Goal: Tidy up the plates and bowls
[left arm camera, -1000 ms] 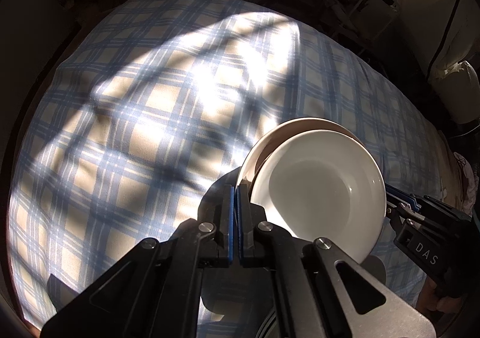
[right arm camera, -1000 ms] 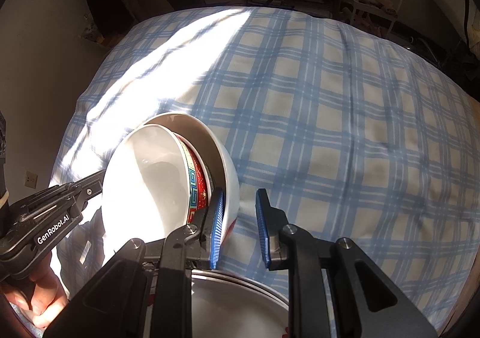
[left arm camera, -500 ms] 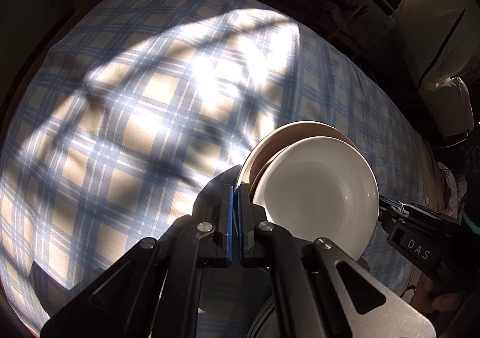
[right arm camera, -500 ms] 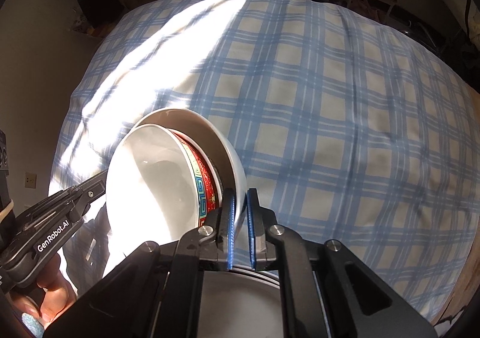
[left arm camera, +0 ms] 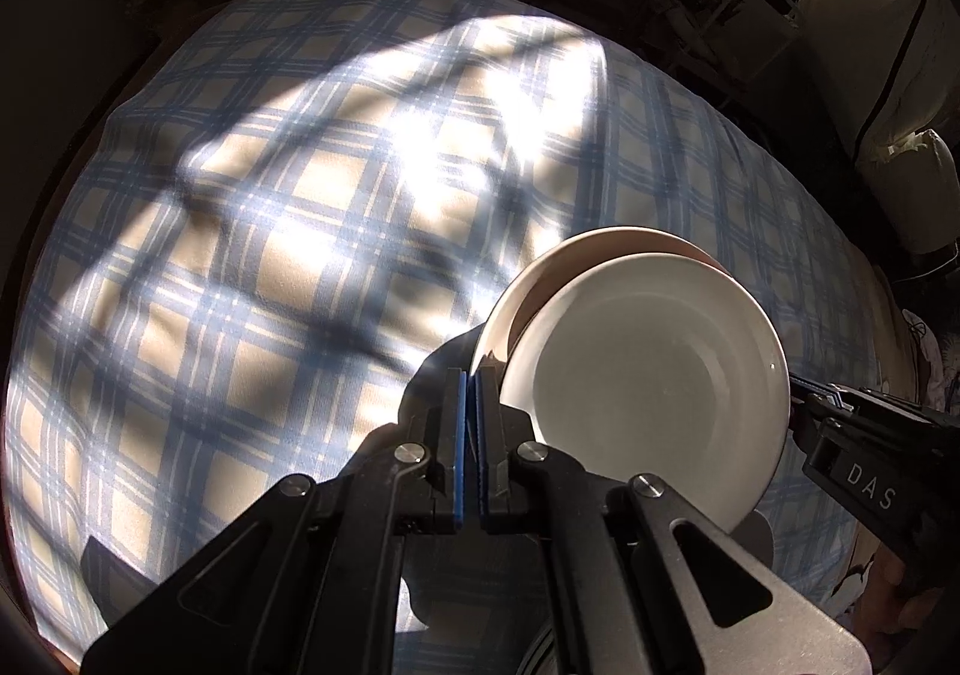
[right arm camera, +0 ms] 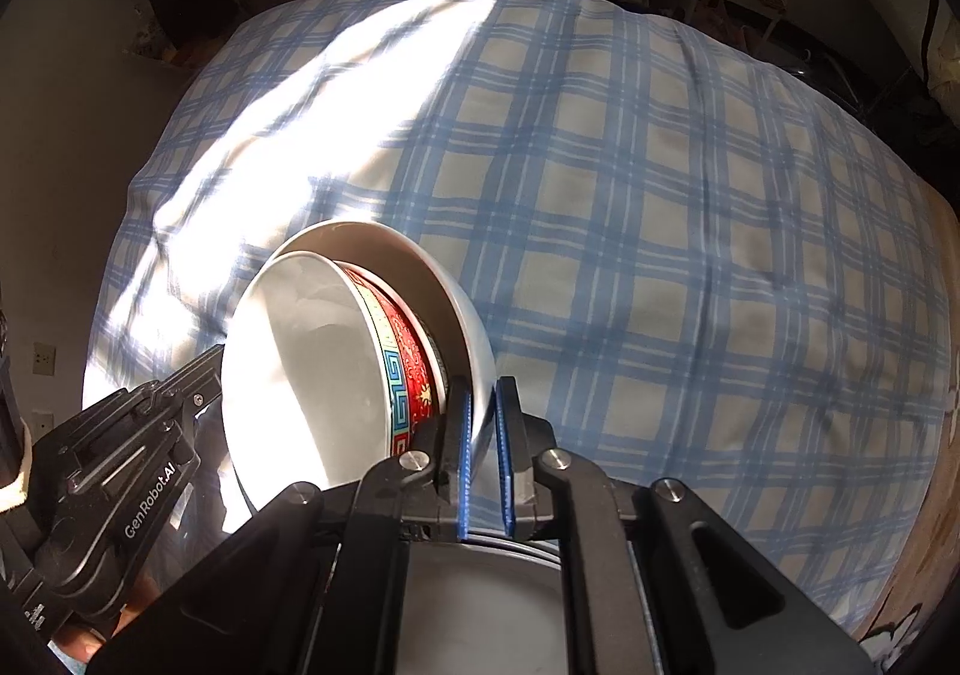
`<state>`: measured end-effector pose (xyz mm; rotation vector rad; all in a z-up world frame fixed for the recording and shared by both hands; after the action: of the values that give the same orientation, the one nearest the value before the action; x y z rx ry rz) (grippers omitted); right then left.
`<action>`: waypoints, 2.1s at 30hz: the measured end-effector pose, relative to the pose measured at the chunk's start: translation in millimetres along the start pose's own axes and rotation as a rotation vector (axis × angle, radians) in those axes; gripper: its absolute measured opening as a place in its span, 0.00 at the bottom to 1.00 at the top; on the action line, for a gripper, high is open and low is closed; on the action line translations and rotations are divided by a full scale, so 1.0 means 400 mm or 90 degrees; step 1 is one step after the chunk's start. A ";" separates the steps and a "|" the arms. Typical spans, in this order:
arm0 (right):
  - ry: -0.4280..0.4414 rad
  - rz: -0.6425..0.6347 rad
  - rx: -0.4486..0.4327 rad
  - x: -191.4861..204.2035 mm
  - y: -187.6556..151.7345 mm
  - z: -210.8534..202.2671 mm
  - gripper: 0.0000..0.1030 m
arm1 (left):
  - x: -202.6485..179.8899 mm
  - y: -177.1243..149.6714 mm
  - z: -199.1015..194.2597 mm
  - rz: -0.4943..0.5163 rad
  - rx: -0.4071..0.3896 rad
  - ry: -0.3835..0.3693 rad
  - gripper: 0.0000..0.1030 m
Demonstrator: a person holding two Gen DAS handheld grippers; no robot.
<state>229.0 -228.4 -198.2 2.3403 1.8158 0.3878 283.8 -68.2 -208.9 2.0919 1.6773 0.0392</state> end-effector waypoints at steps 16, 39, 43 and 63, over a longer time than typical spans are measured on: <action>0.002 0.024 0.013 -0.012 0.005 0.003 0.10 | 0.002 0.006 -0.006 -0.017 -0.019 -0.039 0.01; 0.062 0.051 -0.037 -0.058 -0.022 -0.051 0.10 | -0.060 -0.011 -0.065 0.048 -0.010 0.001 0.00; 0.073 0.060 -0.038 -0.065 -0.026 -0.058 0.10 | -0.063 -0.011 -0.079 0.047 -0.013 -0.001 0.00; 0.079 0.069 -0.067 -0.072 -0.093 -0.177 0.10 | -0.127 -0.063 -0.209 0.076 -0.034 0.023 0.00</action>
<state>166.9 -249.3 -143.9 2.3966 1.6789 0.6397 222.6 -84.2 -130.3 2.1602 1.5526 0.1593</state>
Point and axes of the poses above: each gripper's, at about its wrist camera, not at the fingertips, and z roughly the way its jaws point, x to its left, y to its top, the point moved 3 cm from there along z, roughly the way its jaws point, and after that the axes turned 2 degrees about -z, right-handed, at the moved point
